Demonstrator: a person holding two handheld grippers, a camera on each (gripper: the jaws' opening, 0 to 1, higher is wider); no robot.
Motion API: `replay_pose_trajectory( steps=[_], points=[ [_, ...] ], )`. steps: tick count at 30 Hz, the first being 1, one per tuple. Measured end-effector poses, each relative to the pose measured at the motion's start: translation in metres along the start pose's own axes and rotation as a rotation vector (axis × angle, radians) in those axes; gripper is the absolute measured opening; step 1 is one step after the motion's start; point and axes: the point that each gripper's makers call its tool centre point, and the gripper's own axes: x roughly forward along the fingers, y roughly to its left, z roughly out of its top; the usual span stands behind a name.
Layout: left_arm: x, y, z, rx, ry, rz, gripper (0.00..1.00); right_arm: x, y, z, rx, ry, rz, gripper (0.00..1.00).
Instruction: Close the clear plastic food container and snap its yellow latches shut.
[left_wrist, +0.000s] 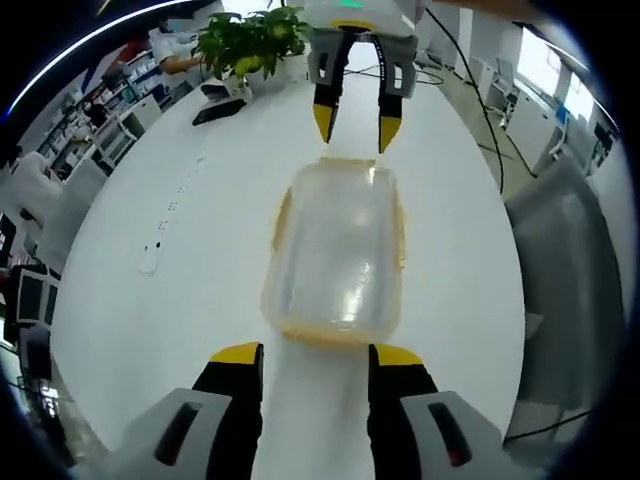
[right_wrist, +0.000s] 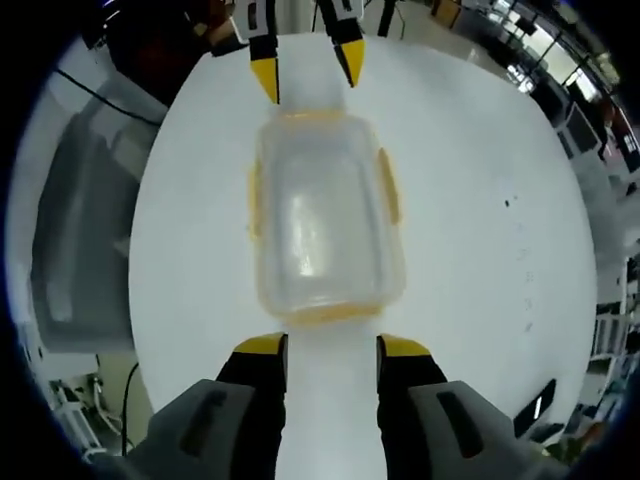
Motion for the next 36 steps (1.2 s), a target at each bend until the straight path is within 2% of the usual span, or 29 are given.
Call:
replay_pose_trajectory(
  steps=[5,15,24,31,36],
  points=[
    [0.000,-0.004,0.000,-0.073,-0.014,0.015,0.34,-0.002,0.004,0.002,0.041,-0.031,-0.015,0.31],
    [-0.001,-0.003,-0.004,-0.241,-0.037,0.068,0.33,-0.009,-0.001,0.013,0.228,-0.171,-0.077,0.28],
    [0.000,-0.001,-0.002,-0.402,-0.090,0.115,0.31,-0.005,0.002,0.014,0.375,-0.279,-0.101,0.26],
    [0.004,-0.004,-0.004,-0.463,-0.103,0.144,0.29,-0.004,-0.004,0.015,0.569,-0.403,-0.134,0.24],
    [0.007,-0.003,-0.003,-0.534,-0.133,0.171,0.28,0.000,-0.007,0.012,0.629,-0.430,-0.167,0.23]
  ],
)
